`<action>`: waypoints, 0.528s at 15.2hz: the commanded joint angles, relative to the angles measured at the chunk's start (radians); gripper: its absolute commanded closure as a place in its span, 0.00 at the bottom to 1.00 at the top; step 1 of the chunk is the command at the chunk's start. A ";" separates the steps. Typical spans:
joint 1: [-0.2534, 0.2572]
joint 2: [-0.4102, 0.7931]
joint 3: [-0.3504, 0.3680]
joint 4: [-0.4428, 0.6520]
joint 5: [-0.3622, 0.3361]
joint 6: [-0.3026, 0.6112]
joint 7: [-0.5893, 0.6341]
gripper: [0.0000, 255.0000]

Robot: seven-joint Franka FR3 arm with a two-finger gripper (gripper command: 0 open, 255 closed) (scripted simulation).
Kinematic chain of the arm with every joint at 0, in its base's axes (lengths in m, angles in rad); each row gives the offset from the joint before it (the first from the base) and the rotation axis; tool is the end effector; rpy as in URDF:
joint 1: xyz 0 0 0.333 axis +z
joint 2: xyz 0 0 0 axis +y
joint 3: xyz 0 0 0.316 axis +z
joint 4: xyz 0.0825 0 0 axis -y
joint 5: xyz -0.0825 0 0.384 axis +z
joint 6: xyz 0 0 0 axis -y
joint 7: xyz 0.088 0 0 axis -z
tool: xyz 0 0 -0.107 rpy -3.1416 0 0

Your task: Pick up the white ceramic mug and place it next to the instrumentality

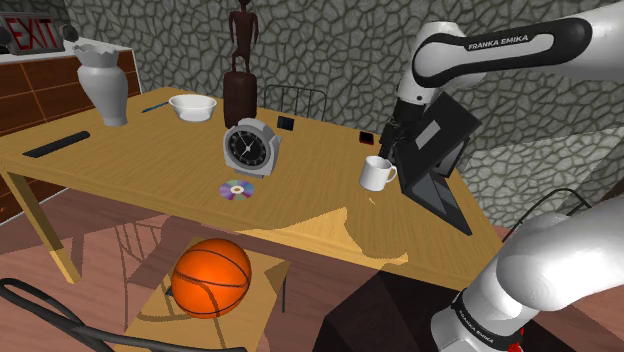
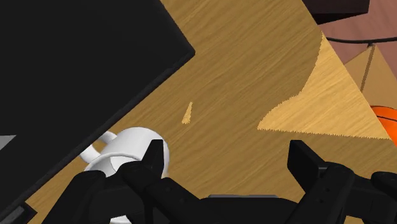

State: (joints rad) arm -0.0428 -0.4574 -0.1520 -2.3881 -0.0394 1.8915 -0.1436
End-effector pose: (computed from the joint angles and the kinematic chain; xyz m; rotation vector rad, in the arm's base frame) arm 0.3985 -0.0854 0.4822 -3.1045 0.0327 0.0589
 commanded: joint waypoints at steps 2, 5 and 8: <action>-0.004 0.108 -0.022 0.022 -0.005 0.086 -0.026 0.00; -0.009 0.221 -0.043 0.066 -0.001 0.153 -0.054 0.00; -0.014 0.336 -0.062 0.122 0.010 0.210 -0.084 0.00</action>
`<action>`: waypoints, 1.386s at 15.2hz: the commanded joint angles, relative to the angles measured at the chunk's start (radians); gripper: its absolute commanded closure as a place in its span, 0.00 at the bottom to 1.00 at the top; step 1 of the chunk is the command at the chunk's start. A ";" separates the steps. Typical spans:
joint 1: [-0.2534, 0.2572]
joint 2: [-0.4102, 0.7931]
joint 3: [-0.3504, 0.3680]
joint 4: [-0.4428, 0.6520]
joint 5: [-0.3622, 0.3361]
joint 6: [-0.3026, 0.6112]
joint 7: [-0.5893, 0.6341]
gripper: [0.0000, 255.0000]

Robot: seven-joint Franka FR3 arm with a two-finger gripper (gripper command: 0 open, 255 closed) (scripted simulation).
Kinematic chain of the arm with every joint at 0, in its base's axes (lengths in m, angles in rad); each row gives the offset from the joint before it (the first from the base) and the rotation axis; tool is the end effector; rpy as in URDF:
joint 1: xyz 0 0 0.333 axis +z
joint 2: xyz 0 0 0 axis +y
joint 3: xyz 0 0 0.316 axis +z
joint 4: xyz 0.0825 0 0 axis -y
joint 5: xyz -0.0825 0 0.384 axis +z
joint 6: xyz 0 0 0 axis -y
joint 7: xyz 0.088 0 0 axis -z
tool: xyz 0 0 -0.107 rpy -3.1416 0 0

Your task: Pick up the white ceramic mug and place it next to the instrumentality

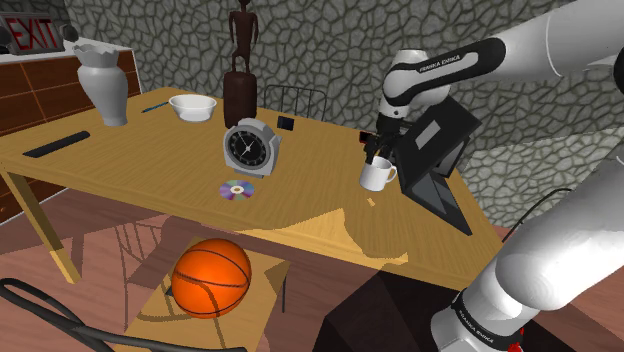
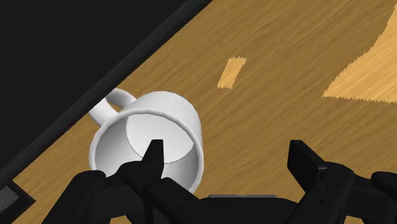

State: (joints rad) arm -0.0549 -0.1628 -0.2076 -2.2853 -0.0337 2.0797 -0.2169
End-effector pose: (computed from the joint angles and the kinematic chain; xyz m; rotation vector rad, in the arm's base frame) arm 0.4667 -0.1287 0.4148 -3.1255 0.0392 0.0682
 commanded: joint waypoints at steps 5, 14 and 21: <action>-0.007 0.137 -0.016 0.040 0.019 0.095 -0.034 0.00; -0.008 0.169 -0.017 0.009 0.028 0.157 -0.041 0.00; -0.008 0.169 -0.017 0.009 0.028 0.157 -0.041 1.00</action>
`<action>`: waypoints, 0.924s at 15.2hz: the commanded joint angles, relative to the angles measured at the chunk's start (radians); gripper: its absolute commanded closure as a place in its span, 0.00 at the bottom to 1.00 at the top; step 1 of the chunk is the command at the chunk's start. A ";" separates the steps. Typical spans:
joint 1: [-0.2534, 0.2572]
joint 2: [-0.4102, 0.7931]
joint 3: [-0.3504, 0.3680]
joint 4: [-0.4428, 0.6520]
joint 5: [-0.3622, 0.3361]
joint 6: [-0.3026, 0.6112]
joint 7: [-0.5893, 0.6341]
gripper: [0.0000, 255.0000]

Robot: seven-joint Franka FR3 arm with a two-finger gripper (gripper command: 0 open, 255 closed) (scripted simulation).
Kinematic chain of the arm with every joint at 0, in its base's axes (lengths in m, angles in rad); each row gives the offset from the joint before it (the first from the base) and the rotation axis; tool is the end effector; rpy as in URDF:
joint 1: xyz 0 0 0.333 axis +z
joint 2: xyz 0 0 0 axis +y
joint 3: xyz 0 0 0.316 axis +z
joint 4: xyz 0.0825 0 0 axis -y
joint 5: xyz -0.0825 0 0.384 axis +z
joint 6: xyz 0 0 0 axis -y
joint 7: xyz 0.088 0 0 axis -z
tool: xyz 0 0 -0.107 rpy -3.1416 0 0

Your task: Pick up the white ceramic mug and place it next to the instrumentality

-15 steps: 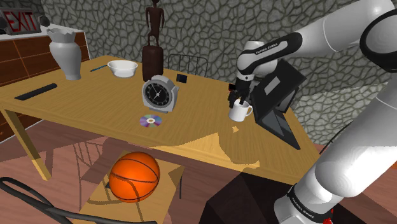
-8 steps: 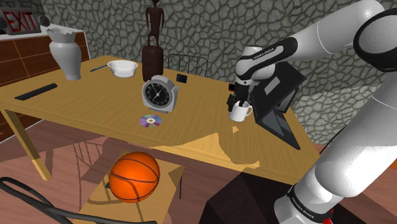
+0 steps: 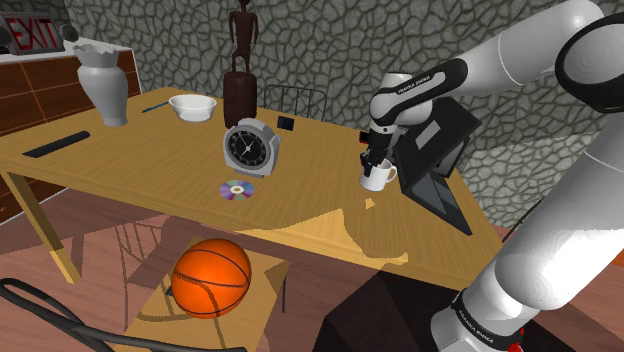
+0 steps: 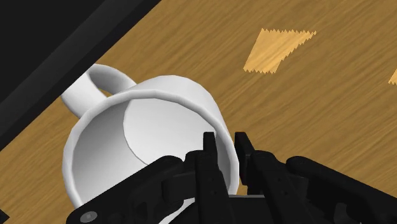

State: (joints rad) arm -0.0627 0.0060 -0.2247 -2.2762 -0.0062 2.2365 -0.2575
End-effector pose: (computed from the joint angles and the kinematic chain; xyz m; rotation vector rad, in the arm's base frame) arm 0.4911 -0.1453 0.3494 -3.1342 0.0407 0.0714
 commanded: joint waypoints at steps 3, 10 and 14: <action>0.000 0.000 0.000 0.000 0.000 0.000 0.000 1.00; 0.000 -0.023 0.000 0.017 -0.006 -0.040 0.004 1.00; 0.001 -0.052 0.001 0.043 -0.013 -0.094 0.010 1.00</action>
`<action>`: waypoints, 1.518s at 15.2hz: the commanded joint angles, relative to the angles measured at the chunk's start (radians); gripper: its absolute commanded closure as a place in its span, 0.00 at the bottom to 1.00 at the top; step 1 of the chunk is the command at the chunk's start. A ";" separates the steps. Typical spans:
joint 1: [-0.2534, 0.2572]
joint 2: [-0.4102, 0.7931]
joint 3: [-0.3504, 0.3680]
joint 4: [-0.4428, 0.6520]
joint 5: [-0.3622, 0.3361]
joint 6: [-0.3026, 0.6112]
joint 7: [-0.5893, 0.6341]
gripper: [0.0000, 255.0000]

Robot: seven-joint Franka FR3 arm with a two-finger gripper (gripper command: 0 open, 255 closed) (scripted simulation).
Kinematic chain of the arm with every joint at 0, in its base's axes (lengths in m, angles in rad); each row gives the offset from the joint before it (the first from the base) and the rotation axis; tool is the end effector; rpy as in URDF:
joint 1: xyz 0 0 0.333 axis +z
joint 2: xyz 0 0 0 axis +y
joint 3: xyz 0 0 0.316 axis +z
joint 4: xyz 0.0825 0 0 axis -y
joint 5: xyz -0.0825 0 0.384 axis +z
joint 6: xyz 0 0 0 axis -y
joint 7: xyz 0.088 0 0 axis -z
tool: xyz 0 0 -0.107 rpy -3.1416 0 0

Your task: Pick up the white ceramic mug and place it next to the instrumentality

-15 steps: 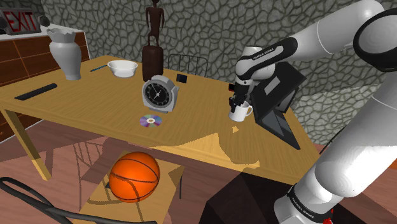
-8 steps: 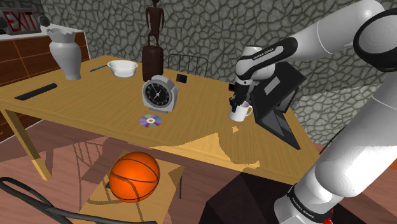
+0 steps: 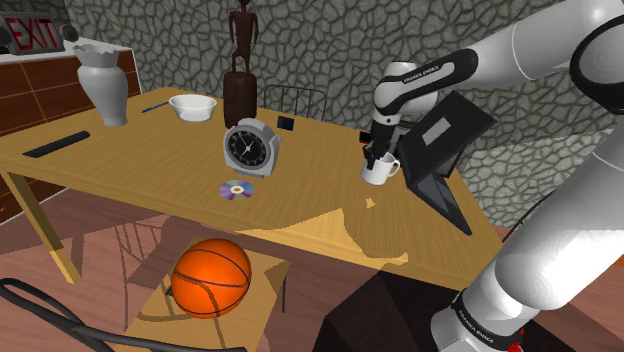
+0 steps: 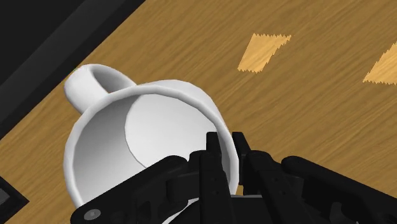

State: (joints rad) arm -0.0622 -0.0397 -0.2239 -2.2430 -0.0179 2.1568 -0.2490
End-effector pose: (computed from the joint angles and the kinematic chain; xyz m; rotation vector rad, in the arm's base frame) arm 0.4903 -0.1453 0.3801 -3.1336 0.0415 0.0741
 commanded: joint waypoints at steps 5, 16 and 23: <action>0.001 -0.037 0.002 0.047 -0.008 -0.081 0.006 1.00; 0.001 -0.085 0.007 0.147 -0.017 -0.228 0.013 1.00; 0.002 -0.102 0.010 0.224 -0.019 -0.322 0.014 1.00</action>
State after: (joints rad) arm -0.0605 -0.1412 -0.2149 -2.0312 -0.0369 1.8475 -0.2357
